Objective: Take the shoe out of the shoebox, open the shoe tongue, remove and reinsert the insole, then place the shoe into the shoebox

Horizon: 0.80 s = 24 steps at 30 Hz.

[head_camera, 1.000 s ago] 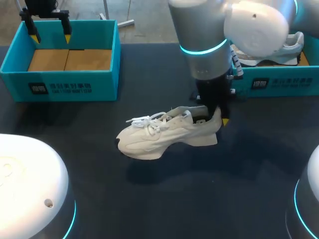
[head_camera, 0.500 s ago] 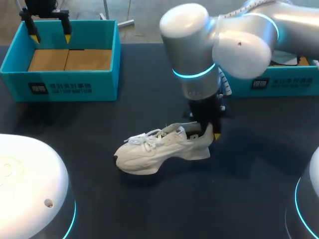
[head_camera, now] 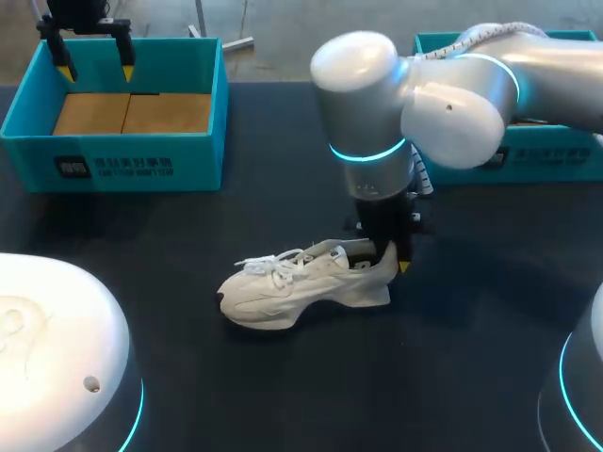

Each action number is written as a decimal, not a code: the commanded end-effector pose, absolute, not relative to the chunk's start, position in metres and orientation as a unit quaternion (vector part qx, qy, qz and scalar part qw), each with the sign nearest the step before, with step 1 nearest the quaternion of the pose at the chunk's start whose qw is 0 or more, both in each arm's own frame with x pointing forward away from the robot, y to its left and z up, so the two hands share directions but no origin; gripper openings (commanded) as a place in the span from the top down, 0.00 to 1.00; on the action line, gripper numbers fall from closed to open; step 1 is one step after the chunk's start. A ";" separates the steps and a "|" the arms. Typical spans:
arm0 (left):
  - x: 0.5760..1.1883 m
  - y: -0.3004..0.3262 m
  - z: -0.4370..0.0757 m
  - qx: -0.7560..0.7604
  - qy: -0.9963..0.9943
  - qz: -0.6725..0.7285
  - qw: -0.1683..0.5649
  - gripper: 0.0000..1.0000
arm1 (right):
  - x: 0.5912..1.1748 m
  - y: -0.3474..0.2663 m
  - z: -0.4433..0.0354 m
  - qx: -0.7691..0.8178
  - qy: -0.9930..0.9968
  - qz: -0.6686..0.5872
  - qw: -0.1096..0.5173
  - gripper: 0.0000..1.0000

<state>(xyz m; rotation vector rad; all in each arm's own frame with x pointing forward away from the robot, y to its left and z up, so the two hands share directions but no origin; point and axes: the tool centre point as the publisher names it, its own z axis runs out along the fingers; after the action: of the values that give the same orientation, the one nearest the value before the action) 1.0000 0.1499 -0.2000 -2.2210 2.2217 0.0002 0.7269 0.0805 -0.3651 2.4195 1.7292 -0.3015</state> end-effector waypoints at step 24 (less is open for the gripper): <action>1.000 0.150 -0.200 -0.707 0.707 0.000 0.000 0.00 | 0.730 0.079 -0.353 0.921 0.366 -0.081 0.106 0.00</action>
<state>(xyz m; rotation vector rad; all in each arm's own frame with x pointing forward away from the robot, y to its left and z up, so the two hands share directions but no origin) 0.9999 0.1499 -0.2000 -2.2211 2.2216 0.0002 0.7379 0.0802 -0.3657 2.4242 1.7074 -0.3352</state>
